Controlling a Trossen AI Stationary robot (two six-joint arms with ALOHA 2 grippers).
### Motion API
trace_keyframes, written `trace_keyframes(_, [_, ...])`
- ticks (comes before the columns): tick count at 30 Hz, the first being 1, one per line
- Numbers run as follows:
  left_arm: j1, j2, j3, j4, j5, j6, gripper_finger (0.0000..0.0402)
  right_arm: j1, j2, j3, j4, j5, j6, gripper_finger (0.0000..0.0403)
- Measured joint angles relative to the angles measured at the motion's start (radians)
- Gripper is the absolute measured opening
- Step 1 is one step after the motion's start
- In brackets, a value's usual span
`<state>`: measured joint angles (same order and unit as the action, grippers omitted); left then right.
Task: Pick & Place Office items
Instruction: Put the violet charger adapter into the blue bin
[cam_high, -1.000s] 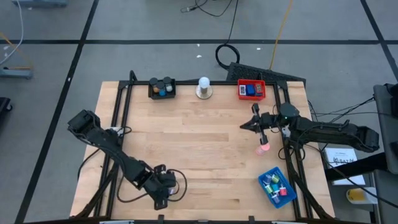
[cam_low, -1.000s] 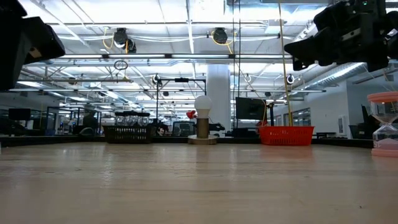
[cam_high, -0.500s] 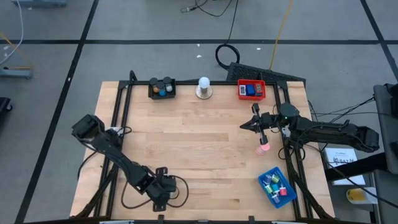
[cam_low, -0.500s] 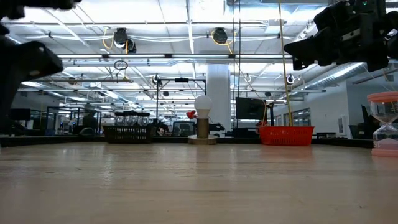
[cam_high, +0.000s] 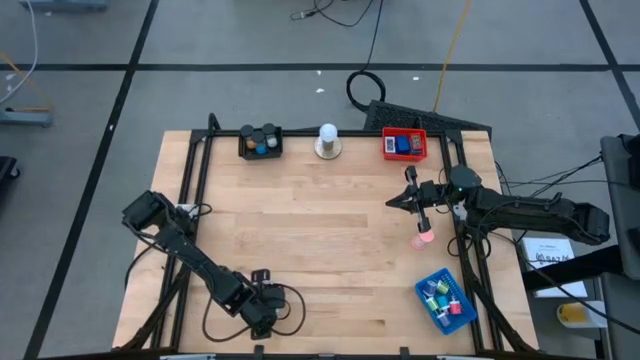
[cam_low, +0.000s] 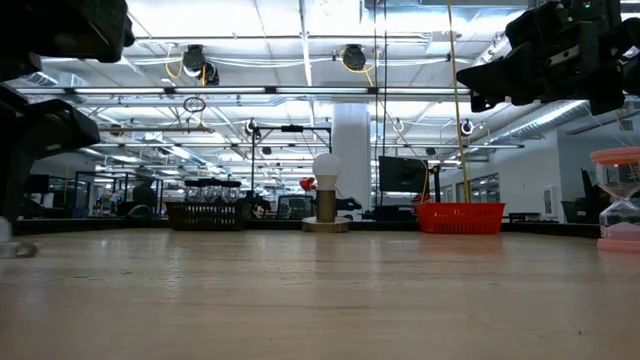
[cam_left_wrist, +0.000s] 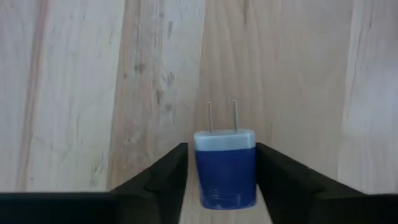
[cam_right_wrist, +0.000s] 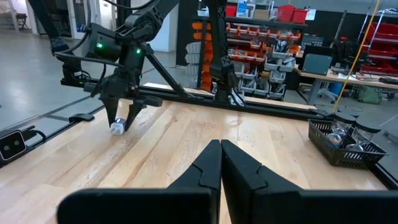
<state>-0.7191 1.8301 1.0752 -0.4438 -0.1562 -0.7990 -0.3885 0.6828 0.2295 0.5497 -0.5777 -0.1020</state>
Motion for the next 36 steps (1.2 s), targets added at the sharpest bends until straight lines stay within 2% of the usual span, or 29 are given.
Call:
trace_keyframes(4, [0.040, -0.007, 0.000, -0.003, 0.001, 0.003, 0.0129, 0.000, 0.000, 0.000, 0.000, 0.000, 0.000, 0.0000])
trace_keyframes(6, [0.081, -0.014, 0.000, -0.014, 0.004, 0.007, 0.0129, 0.000, 0.000, 0.000, 0.000, 0.000, 0.000, 0.0000])
trace_keyframes(8, [0.131, -0.034, -0.001, -0.012, -0.040, 0.056, 0.0129, 0.000, 0.000, 0.000, 0.001, 0.000, 0.000, 0.0000])
trace_keyframes(12, [0.268, -0.062, 0.000, 0.168, -0.158, 0.256, 0.0129, 0.000, 0.000, 0.000, 0.012, 0.000, 0.003, 0.0000])
trace_keyframes(17, [0.426, 0.006, 0.003, 0.540, -0.158, 0.579, 0.0129, 0.000, 0.001, 0.002, 0.015, 0.000, 0.011, 0.0000])
trace_keyframes(19, [0.473, 0.061, 0.004, 0.656, -0.106, 0.663, 0.0129, 0.000, 0.001, 0.002, 0.017, 0.000, 0.011, 0.0000])
trace_keyframes(22, [0.521, 0.140, 0.047, 0.724, -0.021, 0.743, 0.0129, 0.000, 0.001, 0.002, 0.015, 0.000, 0.010, 0.0000])
trace_keyframes(30, [0.542, 0.319, 0.240, 0.707, 0.182, 0.905, 0.0129, 0.000, 0.001, 0.002, 0.015, 0.000, 0.004, 0.0000])
trace_keyframes(36, [0.544, 0.386, 0.328, 0.629, 0.254, 0.925, 0.0129, 0.000, 0.001, 0.001, 0.015, 0.000, 0.004, 0.0000])
